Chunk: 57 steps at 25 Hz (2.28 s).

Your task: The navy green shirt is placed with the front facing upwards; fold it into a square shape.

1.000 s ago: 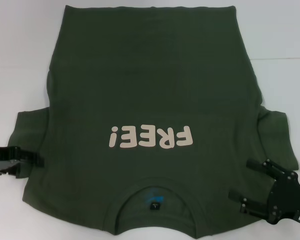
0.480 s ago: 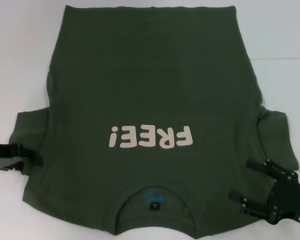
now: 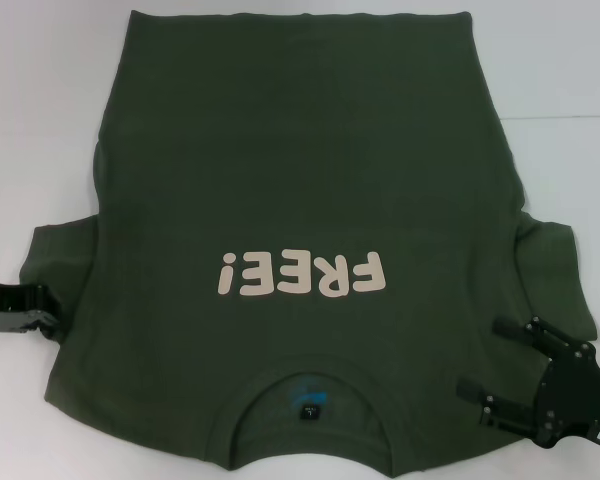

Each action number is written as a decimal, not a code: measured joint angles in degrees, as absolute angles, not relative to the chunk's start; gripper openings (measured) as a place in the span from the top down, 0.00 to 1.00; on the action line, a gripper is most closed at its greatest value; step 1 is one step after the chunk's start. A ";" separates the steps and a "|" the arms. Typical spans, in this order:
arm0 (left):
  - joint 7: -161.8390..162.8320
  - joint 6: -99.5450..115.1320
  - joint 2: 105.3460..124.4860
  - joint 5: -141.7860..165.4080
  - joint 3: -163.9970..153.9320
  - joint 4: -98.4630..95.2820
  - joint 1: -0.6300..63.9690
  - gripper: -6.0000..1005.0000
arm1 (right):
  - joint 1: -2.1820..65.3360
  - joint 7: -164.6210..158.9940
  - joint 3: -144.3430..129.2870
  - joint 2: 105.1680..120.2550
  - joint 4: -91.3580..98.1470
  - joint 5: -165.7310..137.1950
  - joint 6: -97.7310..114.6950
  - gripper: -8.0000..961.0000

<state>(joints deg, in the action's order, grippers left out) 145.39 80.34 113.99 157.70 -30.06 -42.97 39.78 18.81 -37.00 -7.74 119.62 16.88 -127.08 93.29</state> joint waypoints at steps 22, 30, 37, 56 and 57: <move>143.97 78.88 114.12 157.69 -30.06 -43.28 39.88 0.98 | 19.02 -37.00 -7.56 119.62 16.88 -126.75 93.38 0.05; 143.96 77.54 113.66 158.37 -29.96 -45.37 39.19 0.98 | 19.35 -37.00 -7.46 119.62 16.88 -126.56 93.43 0.05; 143.96 76.67 113.03 158.38 -29.50 -47.99 38.36 0.98 | 19.57 -37.00 -7.46 119.66 16.88 -126.55 93.43 0.05; 143.98 74.50 112.74 156.18 -27.26 -54.78 37.35 0.98 | 19.82 -37.00 -7.47 119.74 16.88 -126.03 93.43 0.05; 143.98 74.50 112.74 156.18 -27.26 -54.78 37.35 0.98 | 19.85 -37.00 -7.47 119.74 16.88 -126.03 93.43 0.05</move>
<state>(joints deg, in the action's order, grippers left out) 143.98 74.50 112.74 156.18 -27.26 -54.78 37.35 19.85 -37.00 -7.47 119.74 16.88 -126.03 93.43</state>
